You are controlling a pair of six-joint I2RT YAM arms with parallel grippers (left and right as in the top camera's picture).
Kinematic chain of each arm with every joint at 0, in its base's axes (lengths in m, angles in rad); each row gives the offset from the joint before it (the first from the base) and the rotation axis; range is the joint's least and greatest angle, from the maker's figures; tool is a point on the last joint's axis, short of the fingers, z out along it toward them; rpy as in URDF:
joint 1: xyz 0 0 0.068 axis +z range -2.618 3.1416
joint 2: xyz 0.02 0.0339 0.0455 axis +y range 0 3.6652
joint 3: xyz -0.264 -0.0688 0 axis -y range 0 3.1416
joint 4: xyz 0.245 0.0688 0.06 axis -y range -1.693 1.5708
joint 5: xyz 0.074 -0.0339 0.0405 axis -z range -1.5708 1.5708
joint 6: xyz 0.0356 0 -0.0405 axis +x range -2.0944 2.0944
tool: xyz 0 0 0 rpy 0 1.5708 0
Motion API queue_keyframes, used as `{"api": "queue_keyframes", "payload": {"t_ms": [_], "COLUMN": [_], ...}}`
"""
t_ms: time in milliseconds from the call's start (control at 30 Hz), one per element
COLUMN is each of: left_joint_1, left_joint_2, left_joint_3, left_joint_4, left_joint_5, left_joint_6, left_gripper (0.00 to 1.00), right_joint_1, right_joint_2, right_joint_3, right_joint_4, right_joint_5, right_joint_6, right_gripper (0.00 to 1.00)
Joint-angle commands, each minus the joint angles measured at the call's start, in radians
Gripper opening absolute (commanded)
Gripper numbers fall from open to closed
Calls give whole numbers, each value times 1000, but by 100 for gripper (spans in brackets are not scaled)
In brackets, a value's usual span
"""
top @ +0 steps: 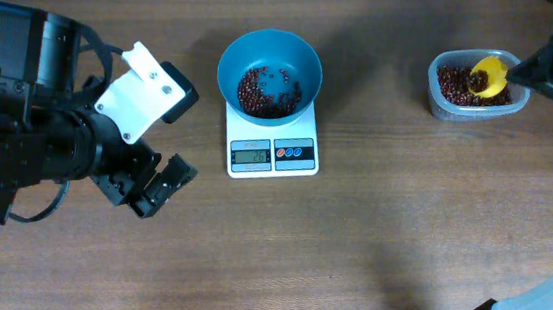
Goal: Scoop item into bowl and weigh 50g on scale
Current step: 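Return the empty scoop to the bean tub with the right gripper, then scoop more beans and lift the scoop from the tub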
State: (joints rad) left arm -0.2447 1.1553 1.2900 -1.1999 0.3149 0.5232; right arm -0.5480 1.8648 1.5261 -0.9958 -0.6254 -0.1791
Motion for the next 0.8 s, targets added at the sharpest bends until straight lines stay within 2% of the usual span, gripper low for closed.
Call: {"api": "queue_keyframes", "payload": {"t_ms": [0,233,467,633,767], "left_joint_1": [-2,-2,-2,-2,-2], "left_joint_2": [-6,-6,-6,-6,-6], "left_joint_3": [-6,-6,-6,-6,-6], "left_joint_4": [2,2,2,2,2], "left_joint_5": [10,10,10,10,10], "left_joint_6": [-2,-2,-2,-2,-2], "left_gripper": [99,99,99,99,99], "right_joint_1": [-49,-97,-79,29,176], "right_joint_2": [3,3,3,3,3], "right_joint_3": [13,13,13,13,13], "right_joint_4": [-11,-56,-64,-64,-63], "right_joint_5": [-149,-277,-564,-606,-606], "right_joint_6": [5,5,5,5,5], "right_gripper": [4,4,4,4,4]}}
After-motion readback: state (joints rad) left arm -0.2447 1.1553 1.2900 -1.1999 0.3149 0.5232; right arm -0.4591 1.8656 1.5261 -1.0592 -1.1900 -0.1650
